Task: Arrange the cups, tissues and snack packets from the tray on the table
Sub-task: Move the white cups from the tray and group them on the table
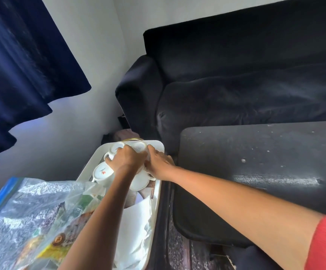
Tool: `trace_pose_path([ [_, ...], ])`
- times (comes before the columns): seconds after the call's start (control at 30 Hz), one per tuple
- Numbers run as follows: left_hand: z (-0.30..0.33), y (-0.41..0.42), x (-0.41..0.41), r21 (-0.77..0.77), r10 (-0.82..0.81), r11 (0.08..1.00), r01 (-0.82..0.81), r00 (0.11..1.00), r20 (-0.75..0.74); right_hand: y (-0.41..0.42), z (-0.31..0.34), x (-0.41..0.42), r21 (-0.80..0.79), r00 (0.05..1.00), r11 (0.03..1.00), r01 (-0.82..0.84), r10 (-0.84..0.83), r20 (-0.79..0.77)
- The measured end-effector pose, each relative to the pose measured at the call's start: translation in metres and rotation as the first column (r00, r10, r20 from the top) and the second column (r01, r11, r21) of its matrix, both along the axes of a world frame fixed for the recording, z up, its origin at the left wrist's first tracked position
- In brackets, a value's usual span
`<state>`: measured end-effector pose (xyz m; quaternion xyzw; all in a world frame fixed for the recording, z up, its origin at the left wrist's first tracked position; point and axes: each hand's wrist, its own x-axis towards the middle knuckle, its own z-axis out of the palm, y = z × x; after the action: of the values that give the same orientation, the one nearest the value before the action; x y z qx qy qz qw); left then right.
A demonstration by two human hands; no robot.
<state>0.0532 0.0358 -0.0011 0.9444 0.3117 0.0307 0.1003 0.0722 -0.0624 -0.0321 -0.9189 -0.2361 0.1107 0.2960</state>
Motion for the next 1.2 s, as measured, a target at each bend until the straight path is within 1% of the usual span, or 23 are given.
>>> trace_pose_path([
  [0.1,0.001,-0.003,0.002,0.040,0.010,0.999,-0.010,1.000,0.004,0.003,-0.004,0.002,0.055,0.999,0.997,0.045,-0.043,-0.032],
  [0.23,0.001,-0.008,0.001,0.012,0.030,0.999,-0.030,0.999,0.033,0.000,-0.005,0.001,0.095,0.998,0.993,0.066,-0.066,-0.002],
  [0.33,0.001,-0.011,-0.001,0.004,0.033,0.999,-0.033,0.992,0.118,-0.001,-0.003,-0.001,0.130,0.996,0.988,0.084,-0.082,-0.019],
  [0.4,0.004,-0.012,-0.002,-0.007,0.034,0.999,-0.033,0.981,0.190,-0.003,0.002,-0.001,0.182,0.993,0.976,0.121,-0.117,-0.035],
  [0.5,0.014,-0.019,-0.004,-0.036,0.026,0.999,-0.016,0.954,0.300,-0.011,0.012,-0.002,0.257,0.986,0.954,0.153,-0.166,0.027],
  [0.6,0.023,-0.029,-0.008,-0.091,0.027,0.996,0.007,0.929,0.368,-0.025,0.024,-0.005,0.321,0.980,0.936,0.142,-0.178,0.086],
  [0.67,0.028,-0.037,-0.012,-0.159,0.039,0.987,0.027,0.918,0.395,-0.037,0.032,-0.007,0.359,0.977,0.922,0.142,-0.189,0.099],
  [0.73,0.033,-0.045,-0.015,-0.252,0.068,0.967,0.048,0.900,0.431,-0.049,0.040,-0.008,0.396,0.978,0.908,0.139,-0.189,0.089],
  [0.83,0.042,-0.063,-0.022,-0.364,0.102,0.926,0.103,0.859,0.501,-0.070,0.052,-0.014,0.494,0.979,0.856,0.151,-0.198,0.043],
  [0.97,0.056,-0.090,-0.034,-0.529,0.183,0.833,0.162,0.821,0.541,-0.101,0.065,-0.025,0.616,0.977,0.770,0.168,-0.215,0.002],
  [1.03,0.061,-0.106,-0.041,-0.607,0.197,0.770,0.197,0.832,0.519,-0.119,0.071,-0.032,0.676,0.981,0.718,0.165,-0.192,-0.036],
  [1.07,0.062,-0.115,-0.045,-0.654,0.200,0.722,0.225,0.837,0.509,-0.127,0.073,-0.035,0.706,0.982,0.686,0.173,-0.173,-0.073],
  [1.1,0.062,-0.125,-0.049,-0.707,0.207,0.654,0.270,0.835,0.510,-0.135,0.075,-0.038,0.736,0.982,0.651,0.186,-0.150,-0.115],
  [1.17,0.061,-0.145,-0.057,-0.799,0.226,0.472,0.373,0.825,0.518,-0.149,0.077,-0.043,0.769,0.973,0.595,0.232,-0.131,-0.192],
  [1.2,0.060,-0.155,-0.061,-0.837,0.239,0.383,0.390,0.834,0.498,-0.156,0.077,-0.046,0.772,0.965,0.580,0.260,-0.132,-0.226],
])
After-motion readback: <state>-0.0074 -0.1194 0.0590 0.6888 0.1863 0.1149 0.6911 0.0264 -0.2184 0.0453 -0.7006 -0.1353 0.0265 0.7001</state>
